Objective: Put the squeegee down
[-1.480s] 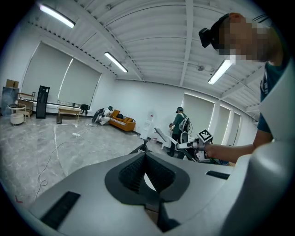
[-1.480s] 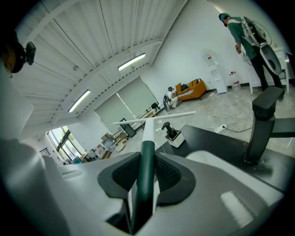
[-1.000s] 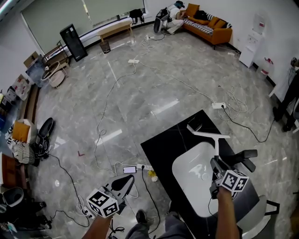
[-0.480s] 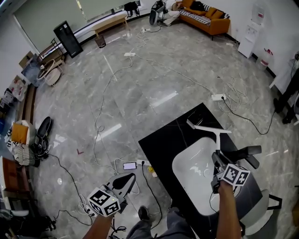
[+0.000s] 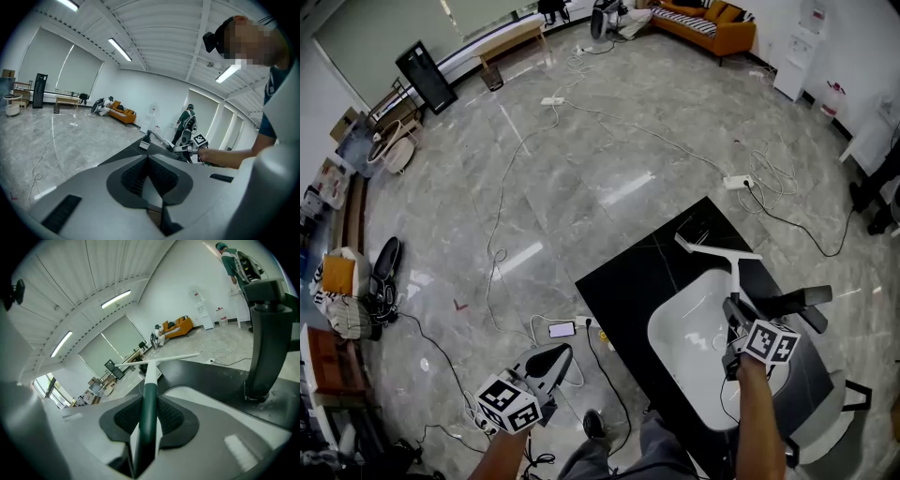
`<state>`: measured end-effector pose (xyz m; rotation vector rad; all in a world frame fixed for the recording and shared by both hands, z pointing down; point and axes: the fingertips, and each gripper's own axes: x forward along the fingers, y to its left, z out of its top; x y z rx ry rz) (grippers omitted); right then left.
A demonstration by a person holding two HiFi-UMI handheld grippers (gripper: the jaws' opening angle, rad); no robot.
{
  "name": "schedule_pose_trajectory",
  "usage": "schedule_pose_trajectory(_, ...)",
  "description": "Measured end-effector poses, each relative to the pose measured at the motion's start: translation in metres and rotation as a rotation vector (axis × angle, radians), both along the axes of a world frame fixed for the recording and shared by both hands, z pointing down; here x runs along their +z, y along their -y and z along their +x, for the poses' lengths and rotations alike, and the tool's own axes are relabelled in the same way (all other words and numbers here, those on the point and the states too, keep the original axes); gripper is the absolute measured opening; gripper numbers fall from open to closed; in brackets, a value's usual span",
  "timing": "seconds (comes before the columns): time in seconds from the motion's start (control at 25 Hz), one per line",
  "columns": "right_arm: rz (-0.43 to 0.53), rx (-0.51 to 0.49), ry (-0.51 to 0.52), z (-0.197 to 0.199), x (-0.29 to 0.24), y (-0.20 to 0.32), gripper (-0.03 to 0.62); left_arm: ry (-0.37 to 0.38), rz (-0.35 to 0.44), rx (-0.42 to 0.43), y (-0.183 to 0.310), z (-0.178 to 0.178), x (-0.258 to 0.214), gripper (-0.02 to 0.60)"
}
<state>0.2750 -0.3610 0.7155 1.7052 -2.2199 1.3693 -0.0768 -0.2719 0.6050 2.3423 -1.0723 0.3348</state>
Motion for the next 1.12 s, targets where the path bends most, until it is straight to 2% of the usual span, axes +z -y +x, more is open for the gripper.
schedule_pose_trajectory(0.76, -0.059, 0.022, -0.021, 0.022, 0.050, 0.003, 0.101, -0.001, -0.032, -0.005, -0.011, 0.010, 0.019, 0.005)
schedule_pose_trajectory(1.12, -0.075, -0.017, -0.104, 0.028, 0.062, -0.004, 0.101, 0.009, -0.041, -0.005, -0.023, 0.020, 0.021, 0.005)
